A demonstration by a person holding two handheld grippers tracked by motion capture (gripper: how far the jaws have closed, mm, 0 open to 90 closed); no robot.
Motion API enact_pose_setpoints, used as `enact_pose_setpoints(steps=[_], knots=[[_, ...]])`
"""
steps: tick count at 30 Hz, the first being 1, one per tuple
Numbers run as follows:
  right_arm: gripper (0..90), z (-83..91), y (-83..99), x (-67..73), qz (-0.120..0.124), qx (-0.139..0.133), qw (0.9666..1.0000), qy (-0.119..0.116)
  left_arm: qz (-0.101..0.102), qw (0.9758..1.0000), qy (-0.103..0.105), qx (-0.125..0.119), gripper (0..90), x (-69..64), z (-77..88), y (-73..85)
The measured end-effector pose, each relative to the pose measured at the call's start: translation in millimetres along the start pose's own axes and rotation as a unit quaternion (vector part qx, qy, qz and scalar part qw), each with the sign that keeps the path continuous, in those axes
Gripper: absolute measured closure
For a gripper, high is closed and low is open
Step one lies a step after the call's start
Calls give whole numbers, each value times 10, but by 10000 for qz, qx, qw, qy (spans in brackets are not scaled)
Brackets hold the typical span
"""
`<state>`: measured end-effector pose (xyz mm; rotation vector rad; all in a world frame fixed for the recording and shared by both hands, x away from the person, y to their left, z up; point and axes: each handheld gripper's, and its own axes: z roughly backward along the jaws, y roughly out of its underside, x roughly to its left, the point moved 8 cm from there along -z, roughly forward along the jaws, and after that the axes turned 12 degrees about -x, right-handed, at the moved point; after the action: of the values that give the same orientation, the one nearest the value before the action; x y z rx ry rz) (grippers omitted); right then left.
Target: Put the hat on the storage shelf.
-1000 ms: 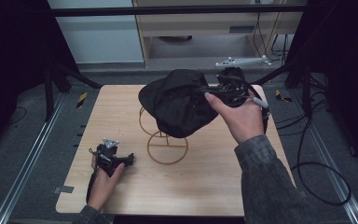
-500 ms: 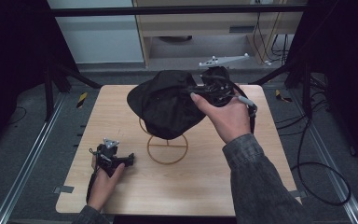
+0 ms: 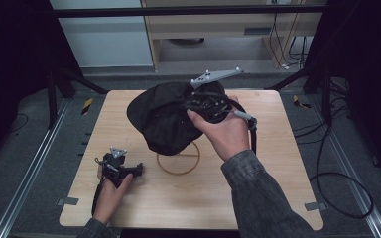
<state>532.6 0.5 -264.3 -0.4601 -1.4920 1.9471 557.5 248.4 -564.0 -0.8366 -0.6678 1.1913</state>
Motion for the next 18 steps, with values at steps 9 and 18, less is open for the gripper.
enact_pose_setpoints(steps=[9, 18], knots=[[856, -97, 136, 10, 74, 136, 9999, 64, -1, 10000, 1, 2, 0, 0, 1, 0], [854, -139, 212, -77, -5, 220, 9997, 135, 8, 10000, -5, -12, 0, -1, -1, 0]])
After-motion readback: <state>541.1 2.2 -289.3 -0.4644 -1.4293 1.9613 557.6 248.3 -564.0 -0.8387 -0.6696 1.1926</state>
